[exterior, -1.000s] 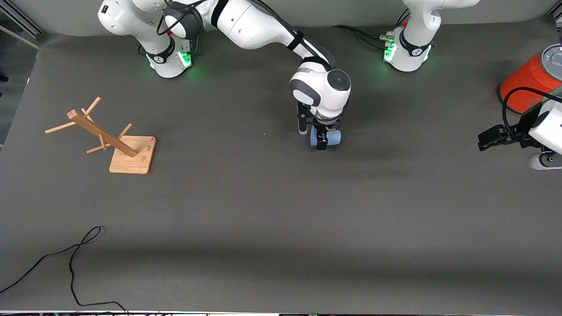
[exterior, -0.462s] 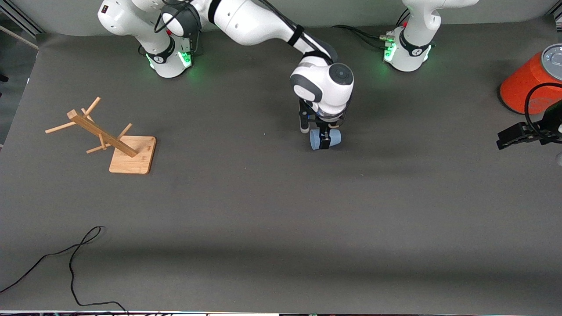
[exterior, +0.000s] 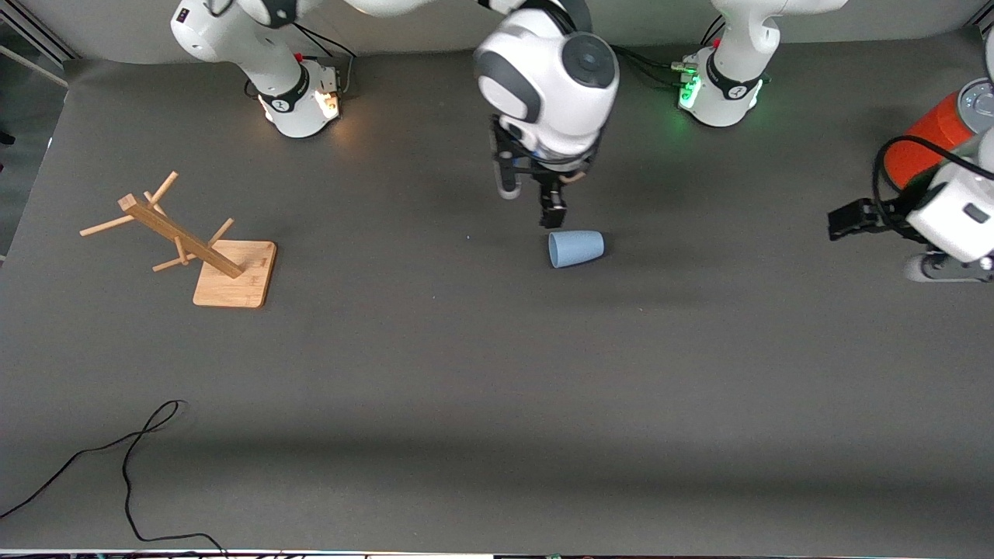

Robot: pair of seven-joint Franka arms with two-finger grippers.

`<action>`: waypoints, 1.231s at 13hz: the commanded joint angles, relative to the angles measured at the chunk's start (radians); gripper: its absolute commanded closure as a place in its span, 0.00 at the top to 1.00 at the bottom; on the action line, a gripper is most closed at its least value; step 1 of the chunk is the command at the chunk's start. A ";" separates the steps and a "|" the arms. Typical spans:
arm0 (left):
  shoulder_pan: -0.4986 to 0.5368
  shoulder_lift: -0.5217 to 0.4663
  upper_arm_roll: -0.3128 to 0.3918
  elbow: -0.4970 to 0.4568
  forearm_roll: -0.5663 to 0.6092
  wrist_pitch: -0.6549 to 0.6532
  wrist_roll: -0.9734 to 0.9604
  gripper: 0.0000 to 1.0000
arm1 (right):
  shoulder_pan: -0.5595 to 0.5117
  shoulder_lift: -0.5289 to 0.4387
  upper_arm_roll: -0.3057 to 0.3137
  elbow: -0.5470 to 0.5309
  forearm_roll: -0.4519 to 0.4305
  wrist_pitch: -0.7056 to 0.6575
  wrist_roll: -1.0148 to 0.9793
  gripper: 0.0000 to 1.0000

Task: Rotate and upright cup with both arms
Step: 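Retract the right gripper while the left gripper reaches over the cup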

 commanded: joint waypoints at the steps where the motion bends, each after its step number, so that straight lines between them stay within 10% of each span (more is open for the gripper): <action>1: -0.022 -0.004 -0.051 0.000 -0.006 -0.046 -0.081 1.00 | -0.119 -0.175 -0.001 -0.086 0.033 -0.127 -0.275 1.00; 7: -0.189 0.180 -0.223 0.102 -0.009 -0.022 -0.624 1.00 | -0.368 -0.393 -0.053 -0.198 0.026 -0.232 -0.942 1.00; 12: -0.462 0.485 -0.228 0.328 0.038 0.179 -0.977 1.00 | -0.622 -0.536 -0.037 -0.397 0.024 -0.151 -1.454 1.00; 16: -0.545 0.601 -0.228 0.307 0.198 0.225 -1.022 1.00 | -0.823 -0.608 0.022 -0.505 0.019 -0.069 -1.810 1.00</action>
